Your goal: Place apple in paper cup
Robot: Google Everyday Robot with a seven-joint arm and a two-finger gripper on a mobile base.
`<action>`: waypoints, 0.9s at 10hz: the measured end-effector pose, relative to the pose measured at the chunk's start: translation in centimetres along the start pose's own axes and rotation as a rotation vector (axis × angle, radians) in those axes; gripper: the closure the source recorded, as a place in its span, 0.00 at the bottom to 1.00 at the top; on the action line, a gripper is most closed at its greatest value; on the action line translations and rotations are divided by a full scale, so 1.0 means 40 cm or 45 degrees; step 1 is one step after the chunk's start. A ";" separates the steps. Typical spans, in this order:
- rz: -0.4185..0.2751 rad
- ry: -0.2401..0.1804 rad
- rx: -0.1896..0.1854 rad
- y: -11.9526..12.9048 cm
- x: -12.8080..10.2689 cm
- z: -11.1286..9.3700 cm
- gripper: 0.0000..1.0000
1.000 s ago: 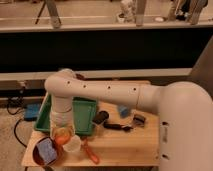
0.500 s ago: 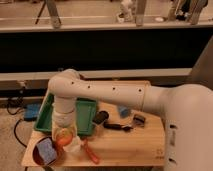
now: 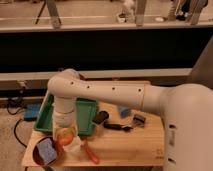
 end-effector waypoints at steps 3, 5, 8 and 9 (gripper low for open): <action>0.007 0.016 -0.005 0.006 -0.001 -0.008 0.58; -0.011 0.004 -0.012 0.004 -0.005 -0.011 0.38; -0.042 -0.049 -0.031 0.000 -0.011 -0.007 0.20; -0.043 -0.061 -0.039 0.000 -0.011 -0.005 0.20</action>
